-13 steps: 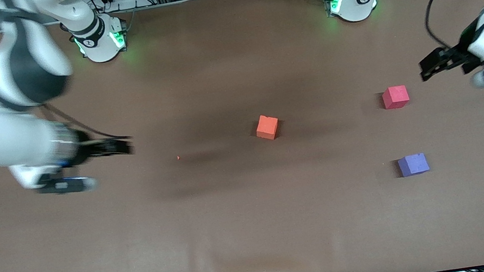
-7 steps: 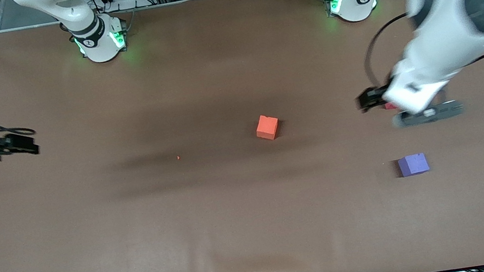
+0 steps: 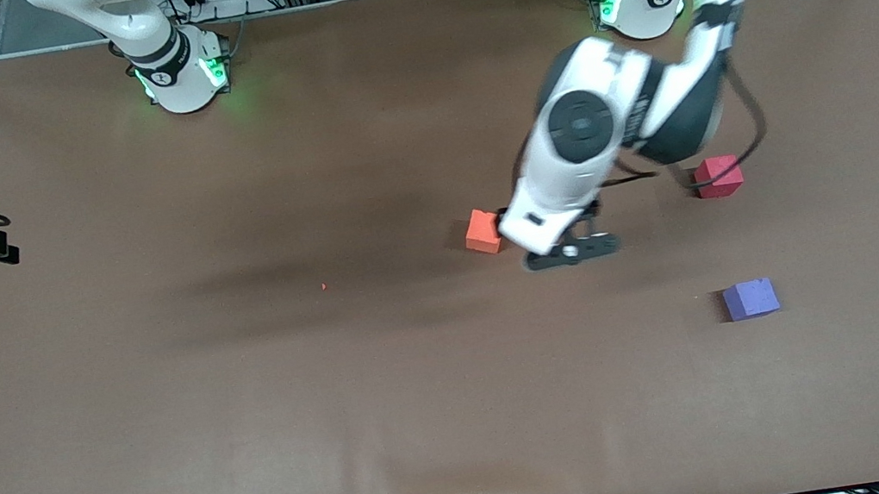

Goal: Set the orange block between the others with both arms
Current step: 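Grasp the orange cube with the left gripper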

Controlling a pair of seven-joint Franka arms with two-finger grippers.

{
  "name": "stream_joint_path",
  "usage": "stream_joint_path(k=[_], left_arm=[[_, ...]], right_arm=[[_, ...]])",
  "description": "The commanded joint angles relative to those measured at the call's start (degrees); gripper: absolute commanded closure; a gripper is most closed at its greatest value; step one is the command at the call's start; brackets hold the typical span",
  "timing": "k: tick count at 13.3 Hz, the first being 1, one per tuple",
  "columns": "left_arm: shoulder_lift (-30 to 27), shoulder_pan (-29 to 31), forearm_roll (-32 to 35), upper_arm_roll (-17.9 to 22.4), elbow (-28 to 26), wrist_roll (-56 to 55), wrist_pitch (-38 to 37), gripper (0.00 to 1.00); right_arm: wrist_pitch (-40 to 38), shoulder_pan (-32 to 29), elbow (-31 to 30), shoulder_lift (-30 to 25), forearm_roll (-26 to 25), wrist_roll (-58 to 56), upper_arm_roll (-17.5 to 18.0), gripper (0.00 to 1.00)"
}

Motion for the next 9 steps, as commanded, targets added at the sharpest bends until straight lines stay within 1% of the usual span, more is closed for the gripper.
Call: stream_joint_path(k=[1, 3, 4, 5, 7, 9], left_arm=[[2.25, -2.26, 2.85, 0.53, 0.70, -4.80, 1.24, 0.00], [3.92, -4.71, 7.86, -0.08, -1.58, -3.93, 3.16, 0.00], [4.28, -5.07, 8.93, -0.17, -2.72, -1.92, 4.22, 0.00], [4.89, -5.08, 9.02, -0.26, -3.51, 1.75, 5.10, 0.00], [7.34, -5.08, 8.67, -1.92, -3.79, 8.27, 8.17, 0.00], [9.28, -4.73, 8.41, -3.15, -3.79, 10.22, 11.69, 0.00]], right_arm=[[-0.49, -0.44, -0.23, -0.69, -1.65, -0.37, 1.13, 0.00], [-0.58, -0.36, 0.03, -0.69, -1.74, -0.28, 1.22, 0.00], [-0.58, 0.17, 0.12, -0.69, -1.74, -0.28, 1.22, 0.00], [-0.58, 0.52, 0.12, -0.69, -1.65, -0.28, 1.22, 0.00], [-0.58, 0.79, 0.12, -0.60, -1.48, -0.46, 1.22, 0.00], [-0.93, 1.49, 0.12, -0.68, -1.56, -0.37, 1.13, 0.00]])
